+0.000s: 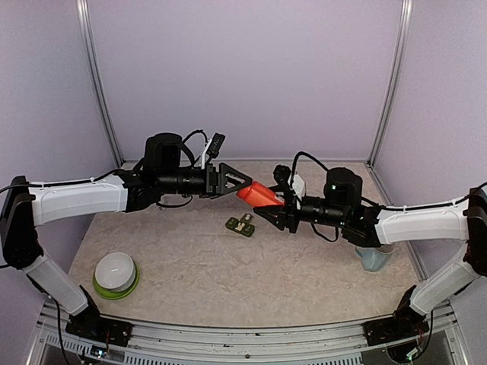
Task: Sort the pills into containers
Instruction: Screw the lid of the pill bottle onto the pill bottle.
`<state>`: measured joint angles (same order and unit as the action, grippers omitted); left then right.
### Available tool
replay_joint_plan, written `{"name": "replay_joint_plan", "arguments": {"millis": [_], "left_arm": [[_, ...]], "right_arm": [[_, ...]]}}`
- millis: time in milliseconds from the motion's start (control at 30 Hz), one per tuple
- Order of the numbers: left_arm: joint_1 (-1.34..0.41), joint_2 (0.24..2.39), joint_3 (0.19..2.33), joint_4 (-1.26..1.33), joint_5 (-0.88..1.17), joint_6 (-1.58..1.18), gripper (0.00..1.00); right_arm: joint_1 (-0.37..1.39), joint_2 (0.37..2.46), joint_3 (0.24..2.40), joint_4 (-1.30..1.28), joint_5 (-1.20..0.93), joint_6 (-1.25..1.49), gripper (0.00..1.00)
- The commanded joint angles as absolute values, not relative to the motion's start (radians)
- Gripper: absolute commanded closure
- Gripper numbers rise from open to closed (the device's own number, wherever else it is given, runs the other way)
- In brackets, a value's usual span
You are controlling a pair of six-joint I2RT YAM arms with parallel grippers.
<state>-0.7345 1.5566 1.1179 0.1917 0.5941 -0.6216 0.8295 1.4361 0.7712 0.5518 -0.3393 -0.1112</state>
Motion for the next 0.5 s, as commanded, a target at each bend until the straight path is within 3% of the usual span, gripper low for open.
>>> {"name": "replay_joint_plan", "arguments": {"millis": [0, 200, 467], "left_arm": [[-0.735, 1.566, 1.154, 0.197, 0.609, -0.611, 0.30], [-0.736, 1.569, 1.155, 0.199, 0.616, -0.610, 0.40], [-0.740, 1.573, 1.155, 0.209, 0.624, -0.602, 0.44]], "right_arm": [[0.836, 1.411, 0.769, 0.607, -0.318, -0.112, 1.00], [0.836, 1.417, 0.773, 0.606, -0.298, -0.106, 1.00], [0.836, 1.423, 0.779, 0.603, -0.298, -0.089, 1.00]]}}
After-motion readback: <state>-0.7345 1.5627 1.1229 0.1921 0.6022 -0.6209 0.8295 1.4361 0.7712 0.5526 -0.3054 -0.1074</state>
